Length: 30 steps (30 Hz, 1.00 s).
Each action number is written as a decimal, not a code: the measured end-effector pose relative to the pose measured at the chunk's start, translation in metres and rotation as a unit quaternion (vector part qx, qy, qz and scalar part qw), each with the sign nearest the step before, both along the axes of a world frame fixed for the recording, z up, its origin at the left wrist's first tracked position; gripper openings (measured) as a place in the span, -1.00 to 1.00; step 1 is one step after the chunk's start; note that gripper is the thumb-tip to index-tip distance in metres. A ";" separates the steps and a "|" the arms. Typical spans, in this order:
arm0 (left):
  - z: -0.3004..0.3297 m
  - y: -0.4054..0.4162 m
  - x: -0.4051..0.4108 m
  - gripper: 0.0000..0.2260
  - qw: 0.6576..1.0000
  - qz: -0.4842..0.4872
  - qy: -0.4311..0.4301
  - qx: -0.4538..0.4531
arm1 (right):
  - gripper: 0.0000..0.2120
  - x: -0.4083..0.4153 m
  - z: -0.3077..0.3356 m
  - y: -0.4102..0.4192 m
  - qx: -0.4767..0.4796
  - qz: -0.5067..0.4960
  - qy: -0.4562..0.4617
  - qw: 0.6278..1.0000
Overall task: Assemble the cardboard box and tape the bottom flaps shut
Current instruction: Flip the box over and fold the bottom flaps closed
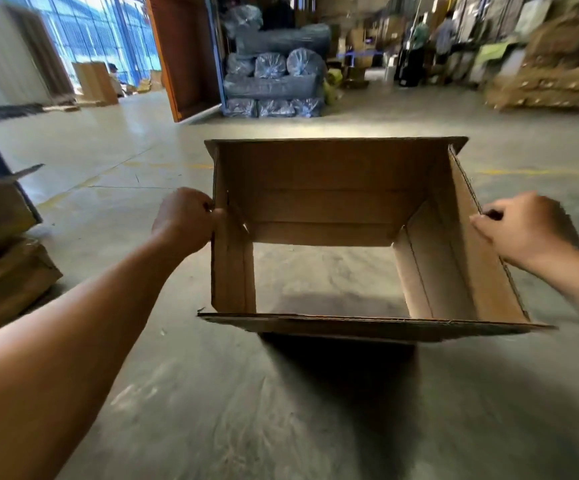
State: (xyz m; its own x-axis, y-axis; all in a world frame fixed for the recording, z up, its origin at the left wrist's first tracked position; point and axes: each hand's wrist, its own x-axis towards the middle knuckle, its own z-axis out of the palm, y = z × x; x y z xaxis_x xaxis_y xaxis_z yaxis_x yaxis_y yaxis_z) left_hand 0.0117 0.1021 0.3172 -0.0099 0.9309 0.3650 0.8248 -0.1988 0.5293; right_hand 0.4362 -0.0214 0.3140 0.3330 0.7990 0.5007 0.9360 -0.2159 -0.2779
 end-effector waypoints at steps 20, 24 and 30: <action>-0.007 0.006 0.010 -0.89 0.989 -0.060 -0.105 -0.086 | -0.80 0.009 0.012 0.010 -0.143 0.003 0.031 0.989; -0.013 0.002 0.010 -0.84 0.980 -0.102 -0.145 -0.088 | -0.89 0.003 0.017 0.007 -0.163 0.006 0.039 0.986; -0.034 0.006 0.007 -0.55 0.964 -0.177 -0.170 -0.102 | -0.46 -0.069 0.032 -0.020 -0.152 0.187 -0.032 0.970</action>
State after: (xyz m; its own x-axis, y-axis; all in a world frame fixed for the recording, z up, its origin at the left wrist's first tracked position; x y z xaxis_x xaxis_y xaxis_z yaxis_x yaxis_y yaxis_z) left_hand 0.0188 0.1079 0.2829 0.2343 0.9502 0.2057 0.4974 -0.2989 0.8144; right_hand 0.3671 -0.0413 0.3457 -0.0334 0.9719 0.2329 0.9779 0.0800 -0.1934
